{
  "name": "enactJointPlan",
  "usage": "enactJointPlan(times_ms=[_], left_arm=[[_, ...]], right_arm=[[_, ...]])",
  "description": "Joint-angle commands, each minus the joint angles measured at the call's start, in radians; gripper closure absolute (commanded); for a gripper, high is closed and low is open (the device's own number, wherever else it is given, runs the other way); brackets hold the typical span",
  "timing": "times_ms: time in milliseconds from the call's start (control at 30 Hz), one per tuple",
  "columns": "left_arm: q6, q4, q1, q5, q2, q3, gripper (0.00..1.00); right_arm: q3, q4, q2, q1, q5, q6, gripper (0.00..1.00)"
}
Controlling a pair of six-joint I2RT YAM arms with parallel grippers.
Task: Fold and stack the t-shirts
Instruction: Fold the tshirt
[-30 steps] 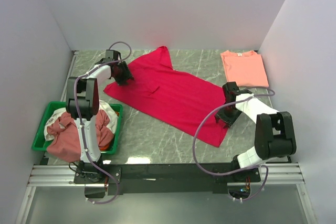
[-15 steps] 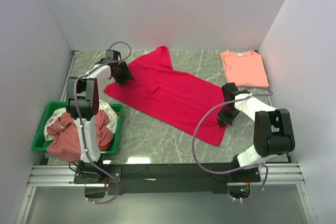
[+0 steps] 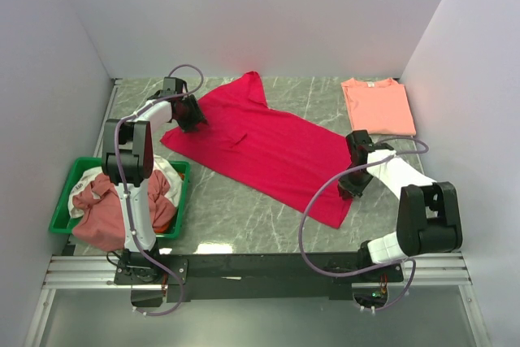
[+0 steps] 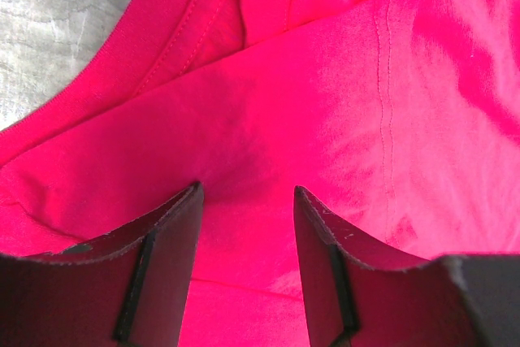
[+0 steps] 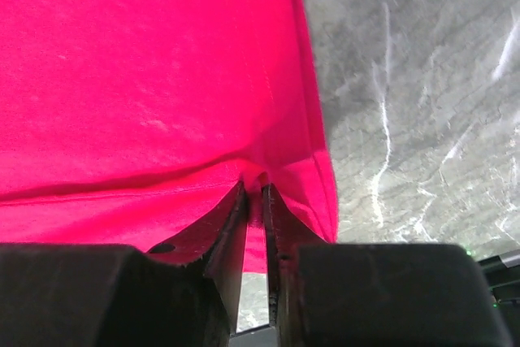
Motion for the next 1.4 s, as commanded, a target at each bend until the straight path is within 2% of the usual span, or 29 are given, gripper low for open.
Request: enactJointPlan(times_ms=[0, 33, 133, 333, 600, 767, 1000, 1233, 1367], left_arm=[[0.02, -0.036, 0.002, -0.032, 0.005, -0.028, 0.45], [0.02, -0.036, 0.002, -0.03, 0.005, -0.028, 0.45], [0.022, -0.036, 0.002, -0.032, 0.005, -0.031, 0.45], [0.02, -0.033, 0.002, -0.029, 0.002, -0.033, 0.45], [0.03, -0.035, 0.002, -0.024, -0.011, -0.037, 0.44], [0.023, -0.029, 0.002, -0.018, -0.031, -0.047, 0.44], [0.022, -0.043, 0.001, 0.0, -0.043, -0.022, 0.42], [0.022, -0.044, 0.002, 0.02, -0.077, -0.004, 0.3], [0.023, -0.033, 0.001, 0.027, -0.094, -0.01, 0.28]], right_arm=[[-0.022, -0.039, -0.028, -0.002, 0.027, -0.006, 0.78], [-0.025, -0.043, -0.029, -0.002, 0.033, -0.007, 0.74], [-0.042, -0.052, -0.042, -0.002, 0.043, -0.006, 0.7], [-0.06, -0.051, -0.063, -0.002, 0.064, 0.0, 0.73], [-0.007, -0.045, -0.008, -0.002, 0.078, -0.015, 0.75], [0.024, -0.092, -0.071, -0.002, 0.075, -0.011, 0.75], [-0.01, -0.056, -0.167, -0.002, -0.035, -0.01, 0.62], [-0.031, 0.04, -0.186, 0.041, -0.151, -0.026, 0.57], [-0.053, 0.101, -0.14, 0.059, -0.184, -0.023, 0.57]])
